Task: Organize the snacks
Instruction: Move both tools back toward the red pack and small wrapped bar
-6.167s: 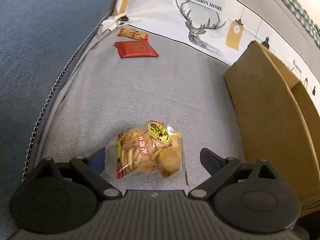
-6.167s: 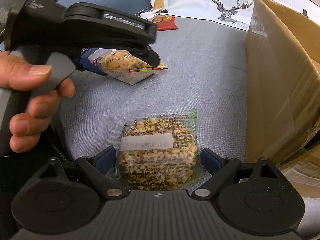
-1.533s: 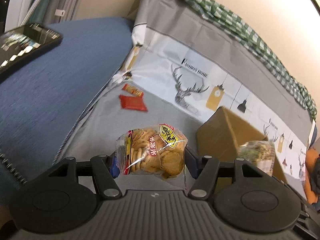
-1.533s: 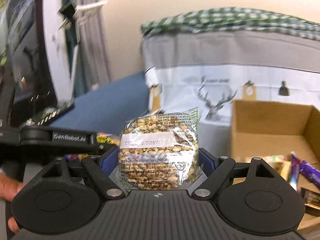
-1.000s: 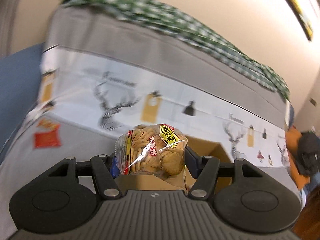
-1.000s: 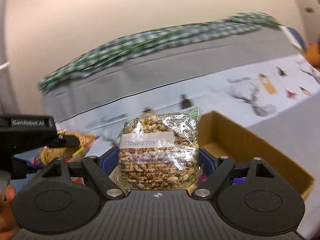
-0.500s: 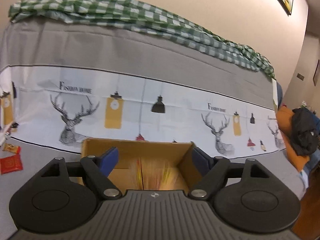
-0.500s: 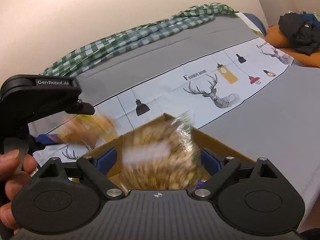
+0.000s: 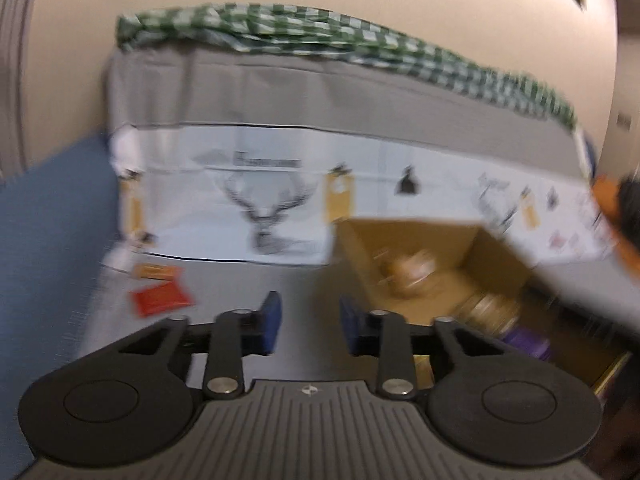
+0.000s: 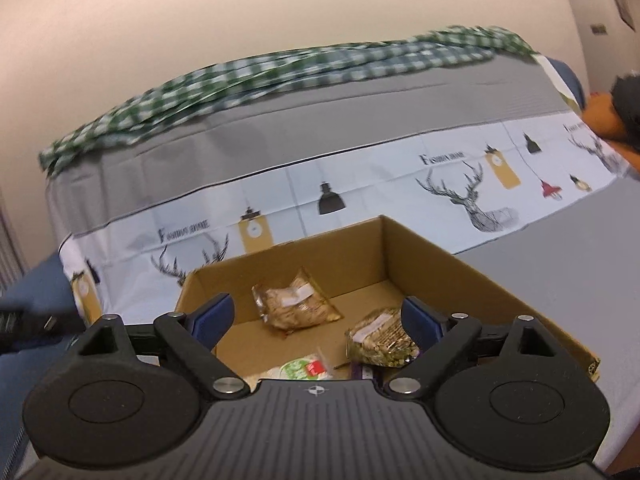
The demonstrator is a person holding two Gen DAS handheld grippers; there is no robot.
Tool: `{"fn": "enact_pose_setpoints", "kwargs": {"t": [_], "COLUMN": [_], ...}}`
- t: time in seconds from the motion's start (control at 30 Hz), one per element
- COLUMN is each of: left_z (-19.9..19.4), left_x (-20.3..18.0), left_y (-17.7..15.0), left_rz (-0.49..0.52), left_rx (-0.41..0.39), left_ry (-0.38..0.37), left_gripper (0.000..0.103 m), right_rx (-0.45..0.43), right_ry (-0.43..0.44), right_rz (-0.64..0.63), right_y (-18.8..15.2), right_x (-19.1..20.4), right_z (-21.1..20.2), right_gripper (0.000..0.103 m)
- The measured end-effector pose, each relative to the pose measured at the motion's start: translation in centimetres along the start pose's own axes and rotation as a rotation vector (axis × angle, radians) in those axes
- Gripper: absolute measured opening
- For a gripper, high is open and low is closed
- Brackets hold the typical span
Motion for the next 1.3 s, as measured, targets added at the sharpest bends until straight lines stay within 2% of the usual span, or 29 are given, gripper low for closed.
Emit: {"fn": "enact_pose_setpoints", "kwargs": {"t": [0.07, 0.1, 0.17, 0.2, 0.27, 0.43, 0.53, 0.6, 0.7, 0.87, 0.97, 1.1, 1.17, 1.2, 1.3], "left_z": [-0.8, -1.1, -1.6, -2.0, -2.8, -2.1, -2.2, -2.2, -1.9, -1.2, -0.8, 1.8, 3.5, 4.4, 7.5], "left_x": [2.4, 3.4, 5.6, 6.0, 6.3, 6.6, 7.0, 7.4, 7.7, 7.7, 7.6, 8.1, 8.7, 9.0, 9.7], "left_y": [-3.0, -4.4, -7.3, -7.1, -6.3, -7.0, -7.1, -7.0, -6.7, -6.5, -5.8, -4.0, -2.7, -2.0, -0.6], "left_rz": [0.040, 0.036, -0.050, -0.071, -0.084, -0.124, -0.148, -0.177, -0.218, -0.236, -0.202, -0.241, -0.290, -0.315, -0.364], "left_rx": [0.008, 0.015, 0.061, 0.048, -0.008, 0.040, 0.037, 0.037, 0.028, 0.031, 0.018, 0.045, 0.047, 0.040, 0.018], "left_ry": [0.038, 0.043, 0.059, 0.048, 0.017, 0.004, -0.014, -0.018, -0.035, -0.052, -0.013, 0.034, 0.070, 0.096, 0.165], "left_gripper": [0.024, 0.023, 0.022, 0.022, 0.023, 0.023, 0.023, 0.023, 0.023, 0.023, 0.024, 0.025, 0.032, 0.042, 0.055], "right_rx": [-0.001, -0.001, 0.005, 0.008, 0.010, 0.016, 0.014, 0.019, 0.026, 0.088, 0.138, 0.131, 0.135, 0.142, 0.167], "right_ry": [0.015, 0.025, 0.051, 0.061, 0.079, 0.121, 0.155, 0.189, 0.224, 0.244, 0.267, 0.269, 0.262, 0.259, 0.252], "right_rz": [-0.035, -0.048, -0.065, -0.066, -0.069, -0.088, -0.120, -0.143, -0.168, -0.135, -0.078, -0.061, -0.047, -0.039, -0.037], "right_y": [-0.5, -0.7, -1.2, -1.4, -1.9, -3.2, -4.0, -4.4, -4.8, -4.9, -4.1, -1.9, -1.0, -0.6, 0.5], "right_x": [0.8, 1.2, 1.9, 2.2, 2.8, 5.0, 6.6, 7.6, 8.7, 8.7, 8.2, 7.1, 6.2, 5.8, 4.7], "right_z": [-0.4, -0.6, -1.1, -1.4, -2.1, -3.5, -4.2, -4.6, -4.7, -3.9, -3.6, -4.6, -5.0, -5.3, -5.8], "right_gripper": [0.081, 0.071, 0.058, 0.054, 0.053, 0.052, 0.046, 0.036, 0.029, 0.029, 0.029, 0.030, 0.030, 0.030, 0.030]}}
Point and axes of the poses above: each gripper's, at about its wrist camera, not at the fingertips, and z roughly the way its jaws point, x to its left, y to its top, the point moved 9 cm from there along z, roughly the way its jaws point, and after that the axes turned 6 degrees about z, right-handed, at the moved point
